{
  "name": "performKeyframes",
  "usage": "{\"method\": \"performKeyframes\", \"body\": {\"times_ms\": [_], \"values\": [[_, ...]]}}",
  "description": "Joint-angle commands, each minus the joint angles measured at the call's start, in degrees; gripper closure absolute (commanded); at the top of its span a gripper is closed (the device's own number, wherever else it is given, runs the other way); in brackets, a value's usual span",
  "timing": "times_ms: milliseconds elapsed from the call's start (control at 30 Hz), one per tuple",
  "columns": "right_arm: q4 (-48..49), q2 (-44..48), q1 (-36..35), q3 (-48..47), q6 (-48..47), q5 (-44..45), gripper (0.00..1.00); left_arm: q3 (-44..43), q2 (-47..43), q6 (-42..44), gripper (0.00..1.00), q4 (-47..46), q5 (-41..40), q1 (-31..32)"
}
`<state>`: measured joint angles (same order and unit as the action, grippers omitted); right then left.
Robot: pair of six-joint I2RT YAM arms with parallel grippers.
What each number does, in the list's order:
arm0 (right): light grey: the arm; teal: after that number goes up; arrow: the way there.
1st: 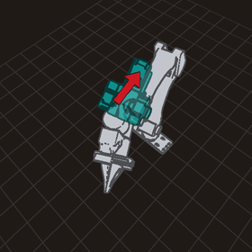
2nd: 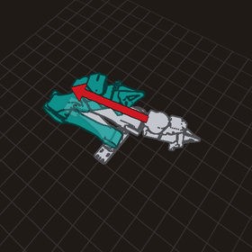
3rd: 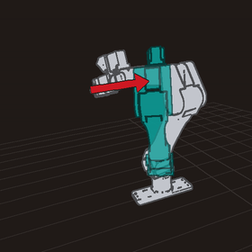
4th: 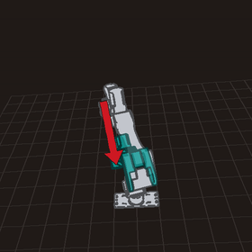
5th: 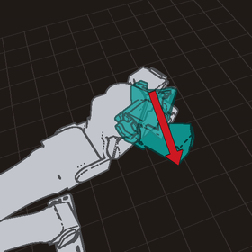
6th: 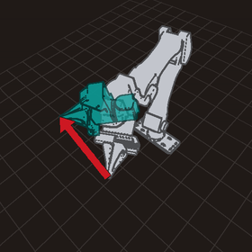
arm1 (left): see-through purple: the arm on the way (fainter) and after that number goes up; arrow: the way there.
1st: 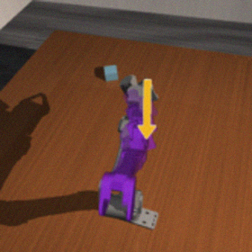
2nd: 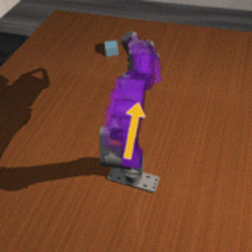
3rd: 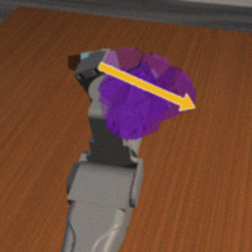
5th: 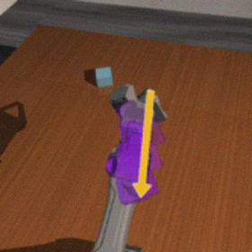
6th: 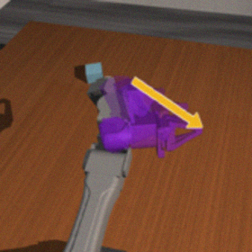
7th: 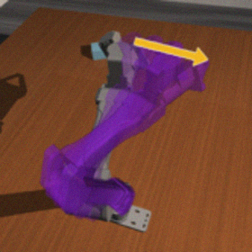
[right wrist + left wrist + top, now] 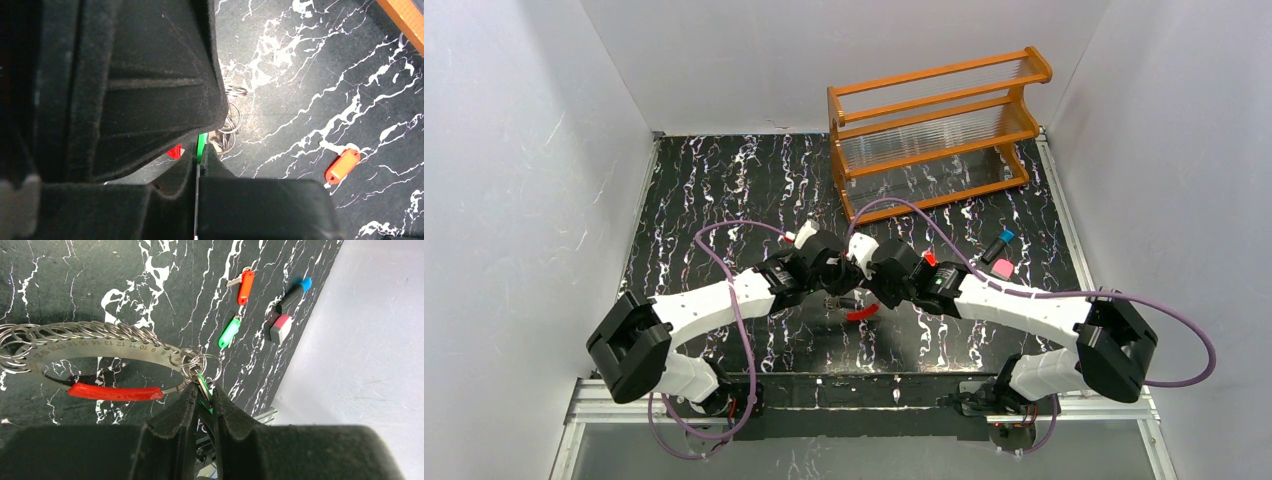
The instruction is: Remove the keys from the keyring
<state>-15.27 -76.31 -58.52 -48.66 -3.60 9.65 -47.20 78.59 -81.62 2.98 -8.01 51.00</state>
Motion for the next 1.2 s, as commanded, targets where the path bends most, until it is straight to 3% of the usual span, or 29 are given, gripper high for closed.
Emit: {"method": "performKeyframes", "body": {"times_ms": [0,300,667,800,867,967,1167], "values": [[10.67,3.68,-1.56,0.5,-2.26,-7.32,0.98,1.35,1.31,2.56,1.0,0.58,-2.82,-0.04],[17.21,7.32,-1.57,5.3,-2.11,-9.3,0.78,3.68,-0.17,10.21,1.0,-1.14,-2.74,-0.91],[17.82,13.73,3.21,9.83,-0.29,-8.09,0.47,3.75,1.62,27.75,1.0,1.28,5.62,-5.18],[17.15,13.59,11.5,11.05,7.92,-12.32,0.45,0.68,1.87,33.01,0.86,5.6,6.31,-5.13],[17.18,13.57,15.1,12.21,11.67,-12.61,0.41,-1.55,3.04,34.62,0.74,8.82,5.9,-5.14],[17.84,13.74,17.64,14.23,14.62,-13.06,0.38,-2.14,4.53,32.94,0.65,8.09,6.7,-5.19],[22.29,14.36,18.35,17.43,16.79,-13.63,0.35,-3.96,10.42,31.59,0.62,5.16,10.41,-5.09]]}}
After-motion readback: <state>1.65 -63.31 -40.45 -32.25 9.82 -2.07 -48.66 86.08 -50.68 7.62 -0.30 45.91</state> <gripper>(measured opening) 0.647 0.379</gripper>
